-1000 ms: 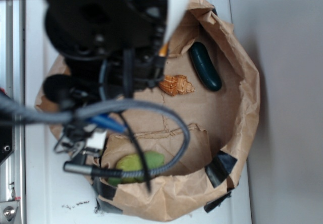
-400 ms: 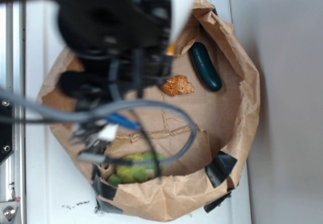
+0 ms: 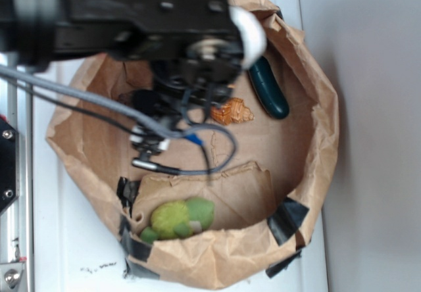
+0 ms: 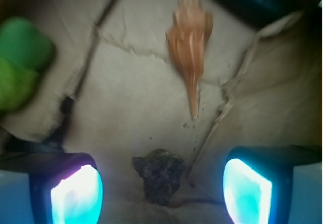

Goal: Grab the rock.

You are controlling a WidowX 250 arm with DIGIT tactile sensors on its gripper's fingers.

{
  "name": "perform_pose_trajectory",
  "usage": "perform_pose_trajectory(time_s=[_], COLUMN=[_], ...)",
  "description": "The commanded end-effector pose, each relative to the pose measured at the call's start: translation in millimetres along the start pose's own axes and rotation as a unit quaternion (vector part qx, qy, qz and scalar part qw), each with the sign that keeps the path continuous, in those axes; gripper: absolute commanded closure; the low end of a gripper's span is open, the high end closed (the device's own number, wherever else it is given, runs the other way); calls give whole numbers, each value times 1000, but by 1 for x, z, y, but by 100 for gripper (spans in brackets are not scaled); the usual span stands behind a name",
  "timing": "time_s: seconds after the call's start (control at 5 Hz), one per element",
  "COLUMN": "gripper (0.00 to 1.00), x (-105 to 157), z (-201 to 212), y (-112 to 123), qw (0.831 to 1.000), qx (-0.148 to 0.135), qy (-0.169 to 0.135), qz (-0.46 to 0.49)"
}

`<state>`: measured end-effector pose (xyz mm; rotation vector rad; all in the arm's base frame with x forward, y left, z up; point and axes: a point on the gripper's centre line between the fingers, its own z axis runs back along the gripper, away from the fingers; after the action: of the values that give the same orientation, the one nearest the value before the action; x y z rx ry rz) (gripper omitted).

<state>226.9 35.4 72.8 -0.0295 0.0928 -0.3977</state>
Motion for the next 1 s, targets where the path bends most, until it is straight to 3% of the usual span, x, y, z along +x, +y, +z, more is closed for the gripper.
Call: perform_pose_trajectory(time_s=[0.0,0.4,0.6,0.8], gripper=[0,0,0,100], x=[-2,-11,-18,-11], z=[-20,-34,-44,-44], y=[11,-2,-7,-5], qw=[1000,1000,1000,1000], qx=[16,8,10,10], qy=[5,7,23,25], qz=[-4,-7,-8,8])
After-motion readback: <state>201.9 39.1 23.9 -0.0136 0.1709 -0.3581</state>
